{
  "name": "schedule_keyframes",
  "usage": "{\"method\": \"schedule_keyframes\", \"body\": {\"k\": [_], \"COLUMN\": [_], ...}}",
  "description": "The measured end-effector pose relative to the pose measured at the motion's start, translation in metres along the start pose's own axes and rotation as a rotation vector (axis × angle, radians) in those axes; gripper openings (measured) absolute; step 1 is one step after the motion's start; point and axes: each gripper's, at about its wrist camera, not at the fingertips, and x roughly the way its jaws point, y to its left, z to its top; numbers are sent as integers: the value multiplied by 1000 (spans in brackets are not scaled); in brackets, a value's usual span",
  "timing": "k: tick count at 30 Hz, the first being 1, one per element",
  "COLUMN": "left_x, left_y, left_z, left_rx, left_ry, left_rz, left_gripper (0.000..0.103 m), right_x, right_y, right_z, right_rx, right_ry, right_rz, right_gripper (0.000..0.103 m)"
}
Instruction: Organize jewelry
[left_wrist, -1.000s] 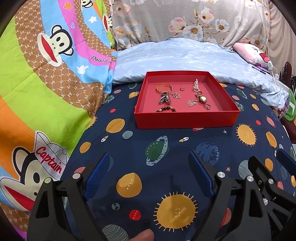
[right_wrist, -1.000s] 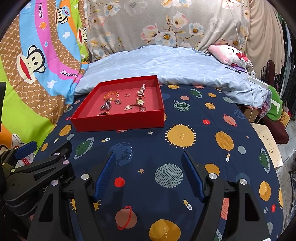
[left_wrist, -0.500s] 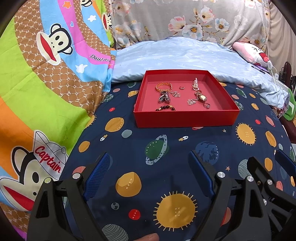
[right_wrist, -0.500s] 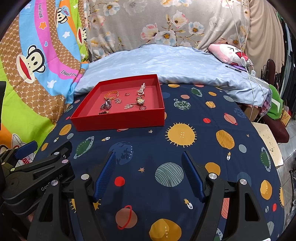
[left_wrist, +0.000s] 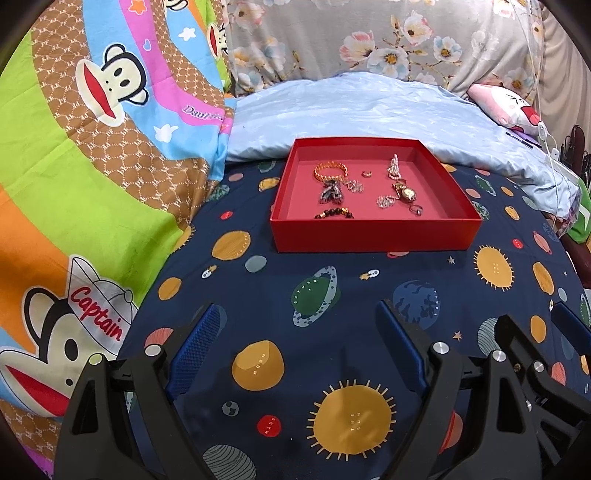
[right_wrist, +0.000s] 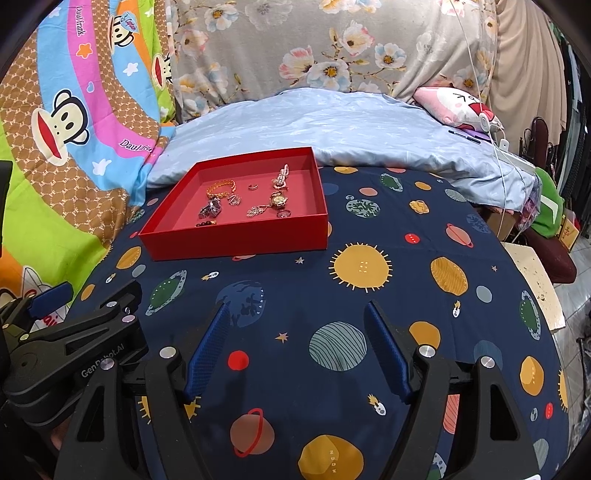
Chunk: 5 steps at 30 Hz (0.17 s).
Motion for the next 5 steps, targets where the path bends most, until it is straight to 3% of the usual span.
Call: {"method": "schedule_keyframes", "body": {"k": [5], "left_x": [2], "left_y": [1], "left_z": [0], "left_rx": [-1], "left_ry": [8], "left_rz": [-6], "left_gripper": [83], "right_x": [1], "right_y": [-2], "right_z": [-2], "right_rx": [10], "right_ry": [-9], "right_rz": [-7], "right_gripper": [80]}}
